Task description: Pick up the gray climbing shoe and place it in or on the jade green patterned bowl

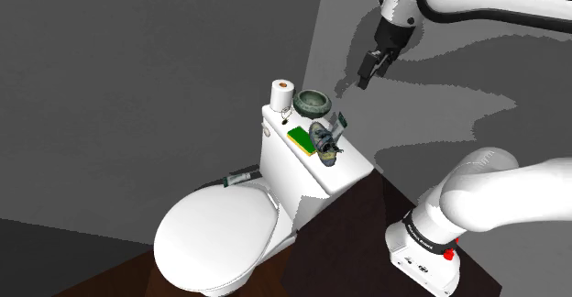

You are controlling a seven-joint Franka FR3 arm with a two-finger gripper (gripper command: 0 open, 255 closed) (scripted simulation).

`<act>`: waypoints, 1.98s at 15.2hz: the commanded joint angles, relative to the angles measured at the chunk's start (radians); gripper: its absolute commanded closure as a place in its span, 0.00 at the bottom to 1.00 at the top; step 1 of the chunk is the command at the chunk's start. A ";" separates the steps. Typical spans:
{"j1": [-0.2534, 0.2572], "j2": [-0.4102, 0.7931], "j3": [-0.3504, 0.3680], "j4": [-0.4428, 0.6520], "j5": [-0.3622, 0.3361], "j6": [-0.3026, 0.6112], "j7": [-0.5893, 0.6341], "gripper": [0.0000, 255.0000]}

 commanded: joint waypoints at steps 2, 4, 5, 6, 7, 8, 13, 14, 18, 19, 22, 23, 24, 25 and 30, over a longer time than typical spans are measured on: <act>0.003 -0.008 -0.005 -0.040 0.001 0.036 -0.008 0.00; 0.009 -0.020 -0.016 -0.117 0.002 0.111 -0.023 0.00; 0.012 -0.024 -0.021 -0.154 0.003 0.148 -0.031 0.00; 0.015 -0.025 -0.026 -0.189 0.003 0.187 -0.038 0.00; 0.018 -0.025 -0.032 -0.224 0.003 0.226 -0.046 0.00; 0.020 -0.023 -0.037 -0.257 0.003 0.267 -0.054 0.00; 0.032 0.023 -0.066 -0.406 0.002 0.484 -0.096 0.00; 0.034 0.040 -0.072 -0.432 0.001 0.531 -0.105 0.00; 0.044 0.143 -0.098 -0.518 0.000 0.737 -0.142 0.00; 0.047 0.178 -0.104 -0.535 0.000 0.793 -0.152 0.00; 0.050 0.248 -0.112 -0.554 -0.001 0.886 -0.161 0.00; 0.050 0.267 -0.112 -0.556 -0.001 0.907 -0.161 0.00; 0.049 0.287 -0.113 -0.559 -0.002 0.929 -0.160 0.00; 0.049 0.307 -0.113 -0.561 -0.003 0.951 -0.160 0.00; 0.048 0.360 -0.114 -0.564 -0.005 1.008 -0.159 0.00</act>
